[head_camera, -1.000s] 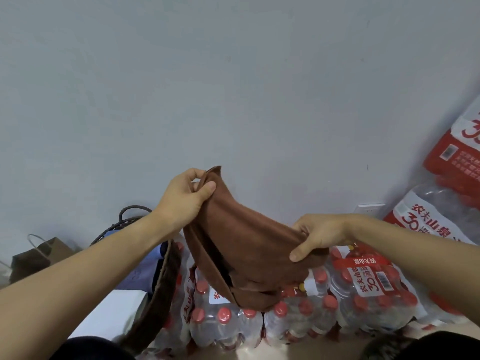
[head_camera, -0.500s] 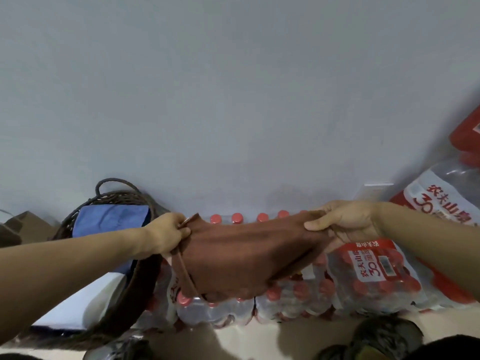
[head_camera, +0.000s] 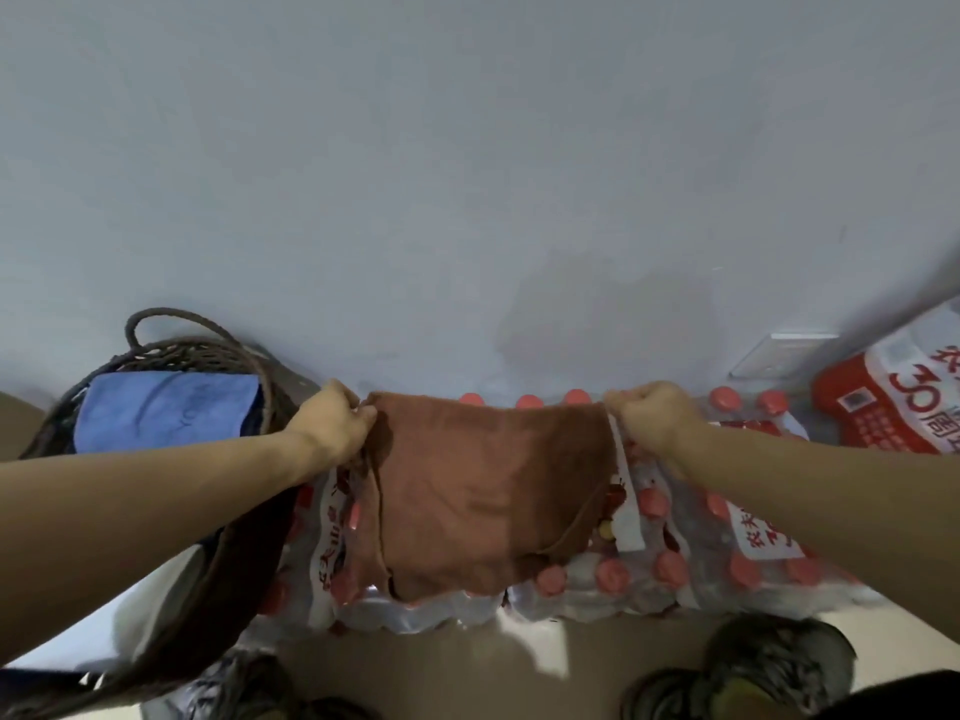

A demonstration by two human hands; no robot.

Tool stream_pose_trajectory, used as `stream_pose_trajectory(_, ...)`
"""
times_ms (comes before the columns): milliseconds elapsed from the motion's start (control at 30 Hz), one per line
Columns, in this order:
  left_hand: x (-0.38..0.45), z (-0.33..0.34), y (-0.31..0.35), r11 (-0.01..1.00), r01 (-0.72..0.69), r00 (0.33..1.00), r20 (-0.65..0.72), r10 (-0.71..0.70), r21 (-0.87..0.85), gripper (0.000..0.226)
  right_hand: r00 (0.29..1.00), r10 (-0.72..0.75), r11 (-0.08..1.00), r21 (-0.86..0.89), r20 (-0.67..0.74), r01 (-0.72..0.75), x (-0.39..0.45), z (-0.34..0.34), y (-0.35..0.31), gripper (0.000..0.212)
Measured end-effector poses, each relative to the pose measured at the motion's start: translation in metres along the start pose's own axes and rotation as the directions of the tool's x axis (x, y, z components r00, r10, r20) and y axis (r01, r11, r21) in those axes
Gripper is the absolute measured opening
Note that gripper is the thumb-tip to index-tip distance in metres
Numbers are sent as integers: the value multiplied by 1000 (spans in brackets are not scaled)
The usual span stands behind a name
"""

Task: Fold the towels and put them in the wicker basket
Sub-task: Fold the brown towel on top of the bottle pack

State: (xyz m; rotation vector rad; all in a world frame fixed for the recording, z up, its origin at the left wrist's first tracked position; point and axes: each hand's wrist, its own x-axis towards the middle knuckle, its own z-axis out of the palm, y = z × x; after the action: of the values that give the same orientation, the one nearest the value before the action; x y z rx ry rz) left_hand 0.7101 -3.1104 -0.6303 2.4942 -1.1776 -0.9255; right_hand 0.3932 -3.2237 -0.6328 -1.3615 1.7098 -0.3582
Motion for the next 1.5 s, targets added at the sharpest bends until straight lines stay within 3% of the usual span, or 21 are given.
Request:
stream_pose_trajectory(67, -12, -1, 3, 994, 18, 1000, 9, -19, 109, 45, 995, -18, 990, -142, -94, 4, -9, 0, -1, 29)
stream_pose_trajectory(133, -30, -4, 6, 981, -41, 999, 4, 41, 190, 46, 997, -47, 972, -234, -65, 30, -28, -2, -4, 32)
stream_pose_trajectory(200, -53, -7, 10, 962, -101, 995, 37, 95, 255, 28, 989, 26, 953, -301, 146, 19, -55, -2, -10, 34)
stream_pose_trajectory(300, -88, -4, 7, 963, -15, 977, 207, -43, 269, 44, 835, 286, 903, -424, 471, -71, -97, 3, -8, 45)
stream_pose_trajectory(367, -111, 5, -1, 969, 152, 923, 322, -210, 197, 57, 738, 393, 837, -546, 548, -40, -118, 6, -1, 44)
stream_pose_trajectory(400, -117, 12, -8, 969, 156, 916, 339, -214, 191, 58, 734, 400, 819, -574, 549, -17, -125, 10, 4, 44)
stream_pose_trajectory(500, -127, 35, -20, 986, 97, 983, 140, -116, 137, 45, 853, 269, 888, -458, 447, -40, -138, 22, 16, 38)
stream_pose_trajectory(600, -137, 53, -21, 983, 69, 985, -144, -94, -171, 33, 971, 8, 945, -321, 239, 71, -140, 37, 23, 46)
stream_pose_trajectory(733, -148, 62, -17, 927, -26, 921, -368, -123, -375, 26, 1000, -24, 998, 60, -19, 25, -138, 59, 31, 21)
stream_pose_trajectory(900, -146, 45, -19, 869, -104, 841, -510, -183, -483, 24, 997, -18, 933, 358, -69, 42, -138, 54, 36, 10)
stream_pose_trajectory(1033, -134, 28, -12, 744, -150, 884, -426, -194, -651, 30, 997, -75, 837, 546, 31, 46, -135, 23, 35, 12)
stream_pose_trajectory(1100, -128, 23, -9, 729, -185, 898, -414, -146, -659, 29, 995, -83, 799, 601, 54, 34, -132, 9, 32, 11)
stream_pose_trajectory(1167, -123, 17, -6, 730, -216, 894, -433, -119, -648, 26, 998, -54, 756, 655, 28, 22, -127, 2, 29, 12)
stream_pose_trajectory(1267, -113, 17, -2, 656, -200, 914, -380, -144, -728, 25, 998, 14, 727, 685, -66, 35, -121, 7, 27, 21)
stream_pose_trajectory(1367, -113, 30, -2, 572, -41, 970, -169, -173, -819, 56, 980, 57, 842, 537, -193, 56, -126, 31, 33, 38)
stream_pose_trajectory(1433, -122, 48, -10, 674, 22, 961, -171, -218, -738, 54, 972, 36, 922, 384, -232, 57, -138, 49, 40, 46)
stream_pose_trajectory(1500, -137, 69, -16, 748, 46, 957, -186, -224, -662, 49, 985, -31, 957, 279, -170, 79, -149, 69, 47, 53)
